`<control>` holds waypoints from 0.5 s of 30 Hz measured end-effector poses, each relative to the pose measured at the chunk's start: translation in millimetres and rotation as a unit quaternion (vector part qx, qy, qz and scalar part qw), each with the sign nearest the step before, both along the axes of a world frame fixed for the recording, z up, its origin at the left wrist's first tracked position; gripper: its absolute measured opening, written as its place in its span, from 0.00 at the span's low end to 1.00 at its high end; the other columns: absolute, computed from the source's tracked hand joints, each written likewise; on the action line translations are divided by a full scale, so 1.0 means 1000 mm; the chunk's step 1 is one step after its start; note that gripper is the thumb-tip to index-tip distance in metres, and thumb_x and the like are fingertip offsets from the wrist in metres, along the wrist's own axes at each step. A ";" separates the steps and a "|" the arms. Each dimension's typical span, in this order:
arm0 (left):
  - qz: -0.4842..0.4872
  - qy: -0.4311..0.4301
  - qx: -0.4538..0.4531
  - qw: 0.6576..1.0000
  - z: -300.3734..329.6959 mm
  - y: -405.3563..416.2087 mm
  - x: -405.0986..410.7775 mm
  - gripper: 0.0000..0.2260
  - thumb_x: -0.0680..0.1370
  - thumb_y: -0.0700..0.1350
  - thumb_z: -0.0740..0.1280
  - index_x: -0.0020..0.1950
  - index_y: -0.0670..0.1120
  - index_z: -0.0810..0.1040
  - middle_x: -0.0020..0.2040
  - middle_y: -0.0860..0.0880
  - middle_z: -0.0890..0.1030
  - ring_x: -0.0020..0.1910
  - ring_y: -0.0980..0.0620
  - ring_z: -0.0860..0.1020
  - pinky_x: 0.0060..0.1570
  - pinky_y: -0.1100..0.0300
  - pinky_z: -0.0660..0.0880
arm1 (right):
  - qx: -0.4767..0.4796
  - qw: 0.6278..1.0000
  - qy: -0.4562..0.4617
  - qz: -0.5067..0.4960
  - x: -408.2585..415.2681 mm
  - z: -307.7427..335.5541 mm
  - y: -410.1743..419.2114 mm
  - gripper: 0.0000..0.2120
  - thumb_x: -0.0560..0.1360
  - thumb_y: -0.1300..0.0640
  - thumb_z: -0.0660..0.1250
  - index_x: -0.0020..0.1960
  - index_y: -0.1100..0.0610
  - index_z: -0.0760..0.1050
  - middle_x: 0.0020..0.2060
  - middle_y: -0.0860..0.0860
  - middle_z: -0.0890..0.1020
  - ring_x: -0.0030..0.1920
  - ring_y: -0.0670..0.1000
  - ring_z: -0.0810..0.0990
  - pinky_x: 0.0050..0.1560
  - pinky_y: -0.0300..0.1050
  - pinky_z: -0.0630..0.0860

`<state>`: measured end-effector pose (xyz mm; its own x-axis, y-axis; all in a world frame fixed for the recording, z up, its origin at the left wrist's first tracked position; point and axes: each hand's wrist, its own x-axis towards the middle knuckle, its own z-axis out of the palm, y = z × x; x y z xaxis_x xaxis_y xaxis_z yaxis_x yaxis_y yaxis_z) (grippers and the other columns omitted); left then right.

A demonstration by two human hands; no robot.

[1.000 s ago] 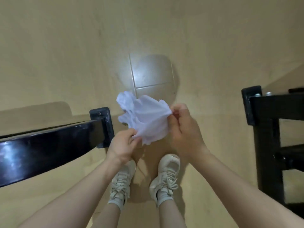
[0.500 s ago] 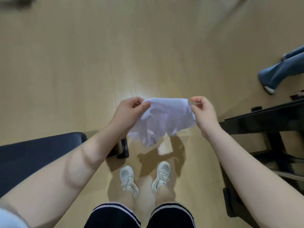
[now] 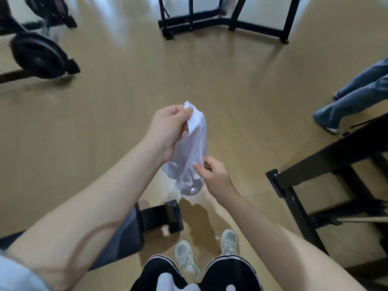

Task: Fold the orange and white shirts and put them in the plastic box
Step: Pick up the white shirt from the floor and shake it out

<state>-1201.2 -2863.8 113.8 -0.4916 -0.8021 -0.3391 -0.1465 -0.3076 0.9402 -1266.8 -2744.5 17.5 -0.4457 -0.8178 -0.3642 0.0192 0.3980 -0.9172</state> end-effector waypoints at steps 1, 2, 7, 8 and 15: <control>0.011 0.012 0.005 1.000 0.002 -0.002 0.007 0.06 0.78 0.41 0.61 0.42 0.45 0.73 0.32 0.49 0.69 0.27 0.56 0.67 0.29 0.65 0.66 | -0.008 1.000 -0.009 -0.014 0.004 0.004 0.000 0.11 0.76 0.57 0.62 0.39 0.63 0.68 0.31 0.52 0.67 0.31 0.48 0.65 0.33 0.43 0.62; 0.021 0.025 0.013 0.999 0.004 -0.005 0.013 0.07 0.79 0.41 0.61 0.41 0.44 0.74 0.32 0.49 0.70 0.26 0.56 0.68 0.28 0.66 0.67 | -0.010 0.999 -0.021 -0.034 0.006 0.010 0.000 0.10 0.78 0.57 0.60 0.41 0.62 0.68 0.33 0.53 0.68 0.30 0.48 0.67 0.31 0.41 0.64; 0.080 0.058 0.064 0.993 -0.013 -0.022 0.036 0.07 0.80 0.41 0.58 0.46 0.44 0.74 0.37 0.48 0.75 0.34 0.55 0.73 0.34 0.67 0.76 | -0.015 0.989 -0.094 -0.115 0.001 0.043 0.009 0.07 0.79 0.58 0.56 0.49 0.59 0.71 0.38 0.52 0.78 0.31 0.47 0.76 0.32 0.39 0.72; 0.076 0.048 0.067 0.994 -0.021 -0.022 0.038 0.06 0.80 0.41 0.58 0.51 0.44 0.74 0.39 0.48 0.75 0.37 0.54 0.73 0.38 0.66 0.76 | -0.022 0.986 -0.114 -0.121 0.000 0.050 0.011 0.06 0.79 0.58 0.57 0.48 0.58 0.72 0.37 0.52 0.78 0.30 0.47 0.75 0.32 0.39 0.71; -0.134 -0.022 -0.030 0.990 -0.054 0.062 0.045 0.06 0.79 0.46 0.61 0.53 0.47 0.75 0.44 0.54 0.78 0.42 0.60 0.76 0.46 0.66 0.73 | -0.026 0.964 -0.185 -0.188 -0.005 0.078 0.011 0.06 0.79 0.60 0.58 0.45 0.59 0.71 0.30 0.53 0.70 0.23 0.46 0.65 0.32 0.39 0.66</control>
<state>-1155.9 -2802.0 60.2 -0.6753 -0.6642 -0.3206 -0.2568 -0.1958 0.9464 -1272.1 -2733.2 95.2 -0.5625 -0.6453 -0.5170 0.4821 0.2520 -0.8391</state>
